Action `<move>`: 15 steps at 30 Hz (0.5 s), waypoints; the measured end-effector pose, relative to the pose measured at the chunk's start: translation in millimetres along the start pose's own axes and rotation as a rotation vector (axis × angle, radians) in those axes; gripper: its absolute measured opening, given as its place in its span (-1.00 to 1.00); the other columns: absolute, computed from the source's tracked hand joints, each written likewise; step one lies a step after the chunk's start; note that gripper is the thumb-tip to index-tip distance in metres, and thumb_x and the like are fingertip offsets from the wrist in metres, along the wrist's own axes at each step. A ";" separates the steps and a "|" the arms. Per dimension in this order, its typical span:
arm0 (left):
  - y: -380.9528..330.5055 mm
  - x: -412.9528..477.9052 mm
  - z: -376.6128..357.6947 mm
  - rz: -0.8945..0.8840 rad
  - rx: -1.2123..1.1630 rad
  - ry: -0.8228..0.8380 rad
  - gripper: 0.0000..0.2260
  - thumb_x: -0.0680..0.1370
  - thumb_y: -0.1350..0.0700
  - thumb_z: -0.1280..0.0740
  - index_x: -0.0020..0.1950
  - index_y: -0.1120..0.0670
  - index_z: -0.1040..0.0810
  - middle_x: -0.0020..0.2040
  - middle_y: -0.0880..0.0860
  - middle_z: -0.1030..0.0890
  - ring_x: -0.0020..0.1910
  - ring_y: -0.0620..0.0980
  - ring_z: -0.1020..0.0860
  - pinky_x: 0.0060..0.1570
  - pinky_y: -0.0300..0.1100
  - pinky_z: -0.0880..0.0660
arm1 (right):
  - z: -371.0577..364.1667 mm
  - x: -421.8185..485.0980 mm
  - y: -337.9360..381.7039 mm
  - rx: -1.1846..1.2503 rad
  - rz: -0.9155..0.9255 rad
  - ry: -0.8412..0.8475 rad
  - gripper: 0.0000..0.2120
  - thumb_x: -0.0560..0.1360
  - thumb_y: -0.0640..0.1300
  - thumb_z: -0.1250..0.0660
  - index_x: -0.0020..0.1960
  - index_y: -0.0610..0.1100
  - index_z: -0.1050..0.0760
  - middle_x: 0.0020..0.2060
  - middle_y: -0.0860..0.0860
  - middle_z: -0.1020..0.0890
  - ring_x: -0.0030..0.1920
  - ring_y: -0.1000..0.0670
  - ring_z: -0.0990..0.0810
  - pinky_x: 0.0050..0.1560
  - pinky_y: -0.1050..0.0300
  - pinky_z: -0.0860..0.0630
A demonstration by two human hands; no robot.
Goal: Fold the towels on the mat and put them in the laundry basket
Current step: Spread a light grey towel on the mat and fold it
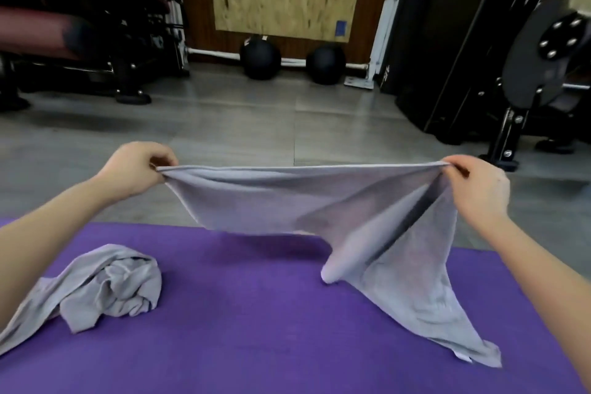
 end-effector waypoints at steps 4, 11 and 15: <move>18.5 -44.7 -32.7 -0.039 0.049 0.069 -0.84 0.31 0.43 -0.45 -0.16 0.26 -0.65 -0.19 0.16 -0.63 -0.18 0.03 -0.52 -0.15 -0.20 -0.29 | 5.9 -63.2 -32.3 -0.026 0.121 0.252 -0.87 0.50 -0.23 -0.35 0.01 -0.18 -0.65 -0.05 -0.09 -0.69 -0.01 -0.13 -0.62 -0.05 0.09 -0.42; 68.0 -167.9 -132.6 -0.220 0.183 0.534 -0.64 0.23 0.42 -0.23 -0.31 -0.06 -0.33 -0.34 -0.12 -0.41 -0.25 0.05 -0.47 -0.35 -0.23 -0.29 | -15.8 -213.4 -97.8 -0.430 0.570 0.791 -0.78 0.30 -0.27 -0.44 -0.39 0.00 -0.51 -0.48 0.11 -0.53 -0.43 0.00 -0.56 -0.43 0.23 -0.36; 83.8 -236.4 -184.4 -0.387 0.236 0.776 -0.60 0.15 0.39 -0.22 -0.16 -0.03 -0.43 -0.24 -0.06 -0.52 -0.22 0.03 -0.53 -0.28 -0.10 -0.47 | -31.1 -283.3 -104.1 -0.625 0.685 1.203 -0.65 -0.17 -0.24 -0.49 -0.54 0.01 -0.37 -0.60 0.10 -0.47 -0.56 0.07 -0.49 -0.46 0.27 -0.23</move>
Point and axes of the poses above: each hand's wrist, its own x-axis towards the middle knuckle, its own z-axis out of the back of the hand, y = z × x, the point moved 1 cm from there along x, towards the middle knuckle
